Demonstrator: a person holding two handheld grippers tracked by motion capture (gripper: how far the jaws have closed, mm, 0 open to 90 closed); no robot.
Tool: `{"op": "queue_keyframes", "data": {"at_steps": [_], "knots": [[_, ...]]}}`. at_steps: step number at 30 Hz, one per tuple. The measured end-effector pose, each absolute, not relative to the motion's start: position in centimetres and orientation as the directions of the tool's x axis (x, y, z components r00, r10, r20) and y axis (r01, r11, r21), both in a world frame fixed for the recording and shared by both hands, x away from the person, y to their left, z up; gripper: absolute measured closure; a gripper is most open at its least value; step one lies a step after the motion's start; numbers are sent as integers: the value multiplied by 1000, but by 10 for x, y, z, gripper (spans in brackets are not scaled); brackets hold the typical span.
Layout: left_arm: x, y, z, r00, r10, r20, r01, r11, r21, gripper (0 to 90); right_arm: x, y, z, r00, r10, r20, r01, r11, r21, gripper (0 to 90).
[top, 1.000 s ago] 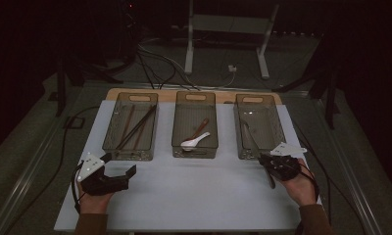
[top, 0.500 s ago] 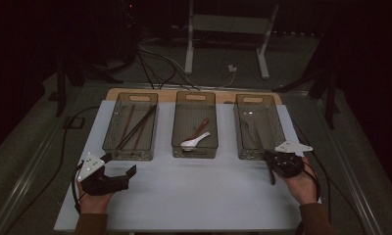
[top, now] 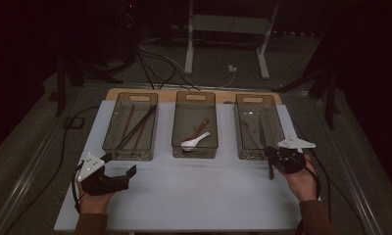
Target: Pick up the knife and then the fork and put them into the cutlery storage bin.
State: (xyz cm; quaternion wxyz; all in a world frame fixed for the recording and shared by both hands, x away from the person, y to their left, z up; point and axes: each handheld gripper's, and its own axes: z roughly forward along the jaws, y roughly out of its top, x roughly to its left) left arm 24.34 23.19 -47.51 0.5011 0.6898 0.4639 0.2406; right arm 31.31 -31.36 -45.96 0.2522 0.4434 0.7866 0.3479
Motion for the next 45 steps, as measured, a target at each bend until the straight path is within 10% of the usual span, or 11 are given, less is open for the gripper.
{"op": "queue_keyframes", "data": {"at_steps": [45], "knots": [[243,232,-475,454,881,-132,397,-68,915,6,335,-312,-441,-385,922,-50,535,267,802,800]]}}
